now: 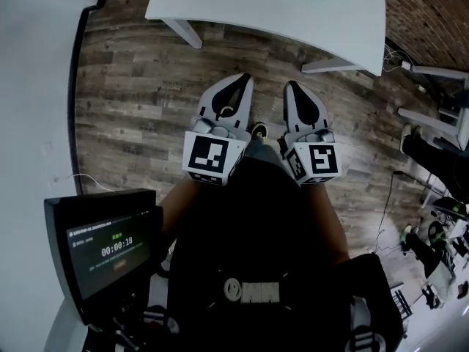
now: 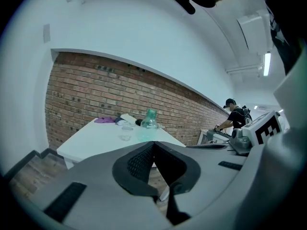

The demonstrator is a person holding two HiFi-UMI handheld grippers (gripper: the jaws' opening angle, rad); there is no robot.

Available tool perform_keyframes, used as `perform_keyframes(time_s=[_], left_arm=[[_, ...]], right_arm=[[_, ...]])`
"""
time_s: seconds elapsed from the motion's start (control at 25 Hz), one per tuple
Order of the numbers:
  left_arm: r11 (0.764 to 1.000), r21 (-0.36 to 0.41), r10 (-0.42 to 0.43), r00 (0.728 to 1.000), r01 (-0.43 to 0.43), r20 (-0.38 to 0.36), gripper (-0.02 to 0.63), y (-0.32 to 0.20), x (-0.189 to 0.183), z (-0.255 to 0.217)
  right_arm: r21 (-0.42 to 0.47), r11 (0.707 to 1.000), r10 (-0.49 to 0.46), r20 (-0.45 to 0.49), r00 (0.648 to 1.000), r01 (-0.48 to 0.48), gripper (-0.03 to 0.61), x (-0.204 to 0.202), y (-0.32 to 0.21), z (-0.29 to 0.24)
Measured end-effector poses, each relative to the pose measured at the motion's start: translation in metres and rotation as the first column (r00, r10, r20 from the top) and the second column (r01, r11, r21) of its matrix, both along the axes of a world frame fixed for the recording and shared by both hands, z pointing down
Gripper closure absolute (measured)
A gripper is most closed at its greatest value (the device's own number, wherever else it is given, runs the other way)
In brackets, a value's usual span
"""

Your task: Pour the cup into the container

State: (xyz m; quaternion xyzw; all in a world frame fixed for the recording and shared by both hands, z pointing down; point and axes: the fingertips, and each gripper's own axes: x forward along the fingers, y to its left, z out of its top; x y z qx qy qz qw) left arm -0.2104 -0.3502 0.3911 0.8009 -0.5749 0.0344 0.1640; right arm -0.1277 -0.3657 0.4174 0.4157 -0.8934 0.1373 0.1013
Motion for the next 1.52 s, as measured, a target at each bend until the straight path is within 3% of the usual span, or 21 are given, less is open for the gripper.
perform_keyframes(time_s=[0.24,0.44,0.8,1.12,1.52], left_arm=[[1.000,0.006,-0.009,1.000,0.009,0.003,0.615,-0.005,0.001,-0.004],[1.000,-0.003,-0.009,1.000,0.009,-0.009,0.615,-0.041,-0.022,-0.001],[0.999,-0.034,0.001,0.999,0.000,0.037,0.615,-0.112,0.009,0.002],[0.998,-0.056,-0.001,0.993,0.008,0.122,0.615,-0.167,0.033,0.002],[0.997,-0.051,-0.054,0.991,0.061,0.120,0.615,-0.207,0.010,0.008]], right_arm=[[0.015,0.999,-0.032,0.006,0.999,0.031,0.574,-0.006,-0.006,-0.006],[0.011,1.000,-0.027,-0.009,1.000,0.027,0.574,-0.026,-0.042,-0.003],[0.003,1.000,0.003,0.020,1.000,-0.003,0.574,0.016,-0.109,0.012],[0.012,1.000,-0.007,0.070,0.998,0.006,0.574,0.044,-0.172,0.014],[0.001,1.000,-0.014,0.049,0.999,0.014,0.574,0.053,-0.217,0.018]])
